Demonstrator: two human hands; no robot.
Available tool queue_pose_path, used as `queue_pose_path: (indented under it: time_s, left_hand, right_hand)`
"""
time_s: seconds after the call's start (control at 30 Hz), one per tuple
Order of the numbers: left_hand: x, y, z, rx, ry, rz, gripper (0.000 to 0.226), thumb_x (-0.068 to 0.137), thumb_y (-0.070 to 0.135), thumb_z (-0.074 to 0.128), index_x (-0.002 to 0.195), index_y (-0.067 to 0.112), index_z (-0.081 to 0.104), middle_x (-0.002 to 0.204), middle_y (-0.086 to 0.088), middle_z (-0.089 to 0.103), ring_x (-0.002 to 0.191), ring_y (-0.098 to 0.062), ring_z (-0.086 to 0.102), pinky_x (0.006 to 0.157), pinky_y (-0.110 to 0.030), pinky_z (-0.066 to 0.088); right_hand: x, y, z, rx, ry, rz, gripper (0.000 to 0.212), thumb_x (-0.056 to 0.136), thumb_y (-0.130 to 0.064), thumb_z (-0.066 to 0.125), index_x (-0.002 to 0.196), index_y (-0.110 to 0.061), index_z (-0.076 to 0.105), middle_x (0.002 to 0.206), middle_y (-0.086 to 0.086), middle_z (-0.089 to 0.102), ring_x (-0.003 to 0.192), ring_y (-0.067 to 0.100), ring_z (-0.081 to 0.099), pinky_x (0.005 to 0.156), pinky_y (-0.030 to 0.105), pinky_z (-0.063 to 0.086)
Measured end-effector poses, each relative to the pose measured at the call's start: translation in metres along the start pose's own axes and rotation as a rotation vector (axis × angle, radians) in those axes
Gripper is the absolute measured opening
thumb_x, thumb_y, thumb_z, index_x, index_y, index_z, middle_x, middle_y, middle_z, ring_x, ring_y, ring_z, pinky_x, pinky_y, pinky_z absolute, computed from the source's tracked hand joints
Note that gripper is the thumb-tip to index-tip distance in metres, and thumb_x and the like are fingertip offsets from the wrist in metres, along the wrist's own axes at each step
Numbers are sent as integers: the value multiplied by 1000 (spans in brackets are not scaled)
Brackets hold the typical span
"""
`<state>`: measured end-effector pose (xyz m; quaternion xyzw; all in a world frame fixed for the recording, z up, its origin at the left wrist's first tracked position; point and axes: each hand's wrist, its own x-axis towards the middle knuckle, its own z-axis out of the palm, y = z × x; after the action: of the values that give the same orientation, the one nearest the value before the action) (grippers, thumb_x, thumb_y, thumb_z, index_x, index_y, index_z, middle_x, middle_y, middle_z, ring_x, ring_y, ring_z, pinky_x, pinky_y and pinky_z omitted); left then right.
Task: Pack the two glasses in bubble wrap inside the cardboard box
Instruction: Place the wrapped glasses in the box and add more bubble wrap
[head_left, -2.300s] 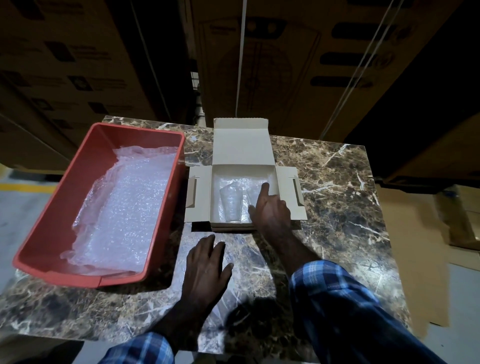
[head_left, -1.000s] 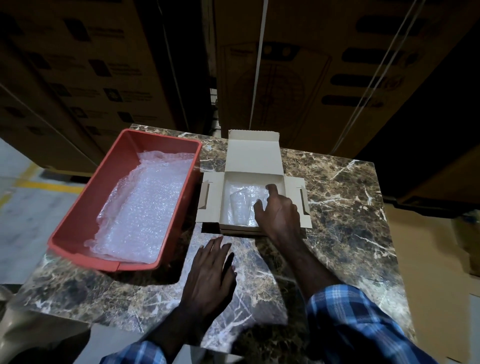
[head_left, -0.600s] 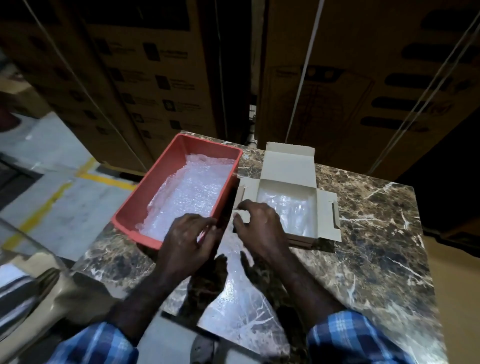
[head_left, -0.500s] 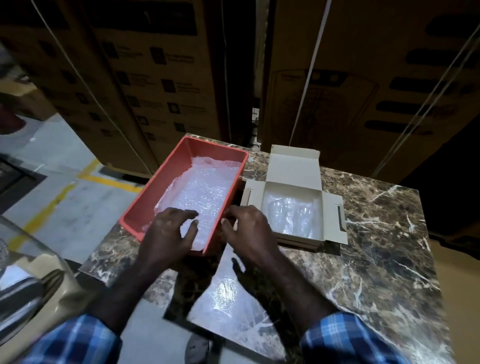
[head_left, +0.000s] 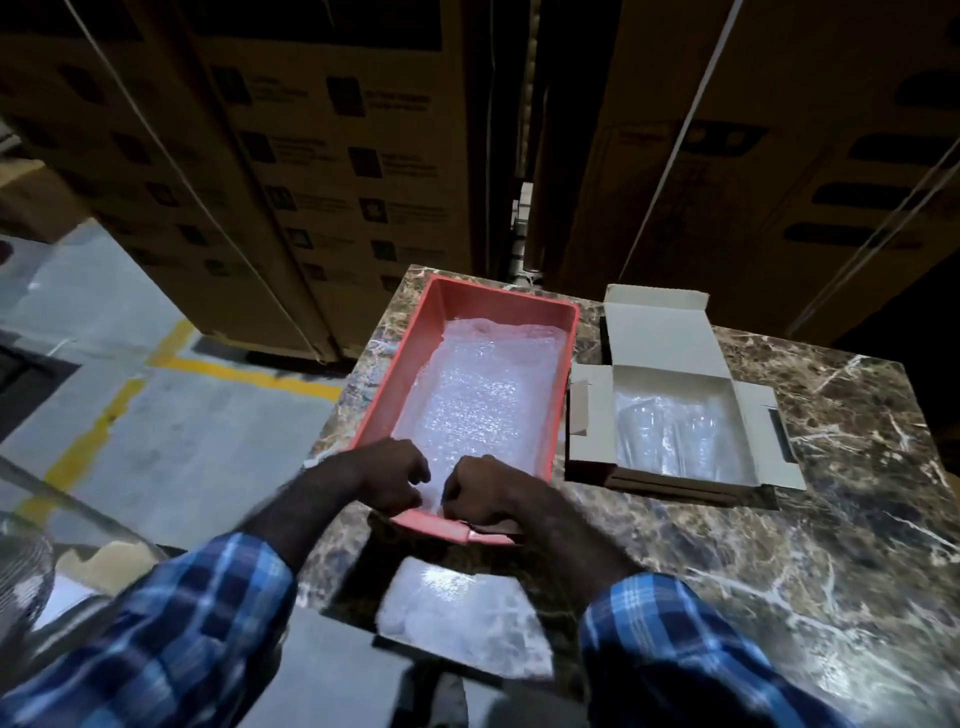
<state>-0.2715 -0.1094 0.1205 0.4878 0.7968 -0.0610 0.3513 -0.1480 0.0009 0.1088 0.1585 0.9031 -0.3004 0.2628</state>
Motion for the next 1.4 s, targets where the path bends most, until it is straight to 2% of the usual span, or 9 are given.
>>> queue_pose_path:
  time_s: [0.23,0.53,0.67,0.77,0.83,0.97,1.13,1.3,1.4]
  left_hand:
    - [26,-9,3,-19,-107,14,51,85,28,75,133,16,63,134,-3,64,123,-19,59,101,-29,47]
    - [38,-14,10,45,-87,16,51,77,43,79,121,21,66,118,-2,66,103,-20,66,88,-35,56]
    - [40,-11,4,57,-6,78,11,88,28,68,90,17,68,100,-10,72,98,-28,65,78,-31,49]
    - [40,-11,-3,32,111,105,20,91,14,57,73,24,57,82,0,66,89,-25,63,69,-28,41]
    - [38,-12,-11,2,178,118,23,91,14,57,74,28,55,86,1,67,91,-21,63,70,-28,43]
    - [35,-13,-18,-2,223,135,18,91,16,59,83,32,62,96,-3,70,93,-23,64,79,-37,53]
    - [30,-20,-4,19,358,174,12,91,26,63,95,33,55,96,-1,72,88,-24,67,73,-41,55]
    - [23,-22,7,61,363,203,16,89,25,62,93,33,50,88,1,71,83,-24,66,69,-40,54]
    - [20,-23,11,67,388,220,17,88,19,64,94,31,54,88,4,70,82,-22,65,67,-38,52]
  right_hand:
    - [17,4,8,-20,-93,130,26,91,-8,60,113,-4,72,114,16,71,98,30,65,82,31,49]
    - [25,13,17,0,53,238,26,88,-11,57,111,-5,66,116,21,65,107,35,64,83,34,53]
    - [21,16,-3,103,211,246,17,86,-18,51,97,-9,60,113,18,64,107,34,59,76,31,45]
    - [14,16,-17,199,318,241,11,88,-20,50,78,-16,49,99,15,63,94,31,55,62,30,32]
    - [11,15,-20,282,392,234,15,89,-22,48,74,-21,45,92,10,63,88,29,54,61,32,33]
    - [4,13,-28,350,362,189,18,88,-14,46,84,-22,62,95,5,72,92,26,63,79,33,50]
    - [-1,15,-33,362,236,120,31,86,-1,53,84,-20,77,92,-3,75,85,13,64,75,24,47]
    - [6,17,-22,273,167,122,15,85,-9,70,97,-14,79,97,1,76,83,8,61,76,21,44]
    - [9,15,-15,221,159,135,25,83,-19,79,107,-13,75,104,3,74,92,14,60,82,23,41]
